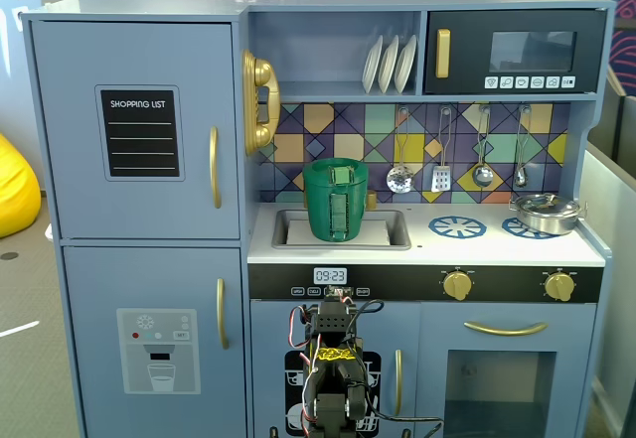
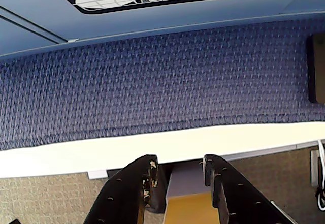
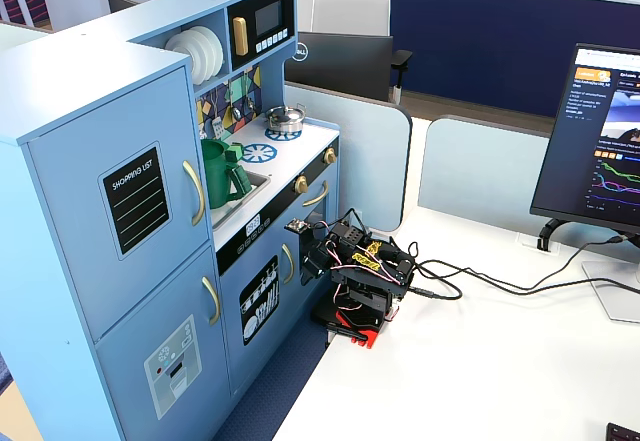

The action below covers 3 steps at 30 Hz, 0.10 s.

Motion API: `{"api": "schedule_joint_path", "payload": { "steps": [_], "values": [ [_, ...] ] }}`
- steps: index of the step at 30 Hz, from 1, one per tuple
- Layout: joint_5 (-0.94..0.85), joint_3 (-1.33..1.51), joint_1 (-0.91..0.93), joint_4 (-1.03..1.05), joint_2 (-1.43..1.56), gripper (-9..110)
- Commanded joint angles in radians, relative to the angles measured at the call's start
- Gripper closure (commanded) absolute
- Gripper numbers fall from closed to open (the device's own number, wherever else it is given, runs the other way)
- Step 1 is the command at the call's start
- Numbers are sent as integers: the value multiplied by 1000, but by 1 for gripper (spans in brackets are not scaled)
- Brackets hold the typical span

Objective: Pick up the lid from the counter and put it on the green recipient

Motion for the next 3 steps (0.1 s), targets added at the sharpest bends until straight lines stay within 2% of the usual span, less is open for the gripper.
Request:
{"api": "schedule_joint_path", "payload": {
  "steps": [1,3],
  "values": [
    [38,17,3,166,-9,99],
    [38,17,3,166,-9,99]
  ]
}}
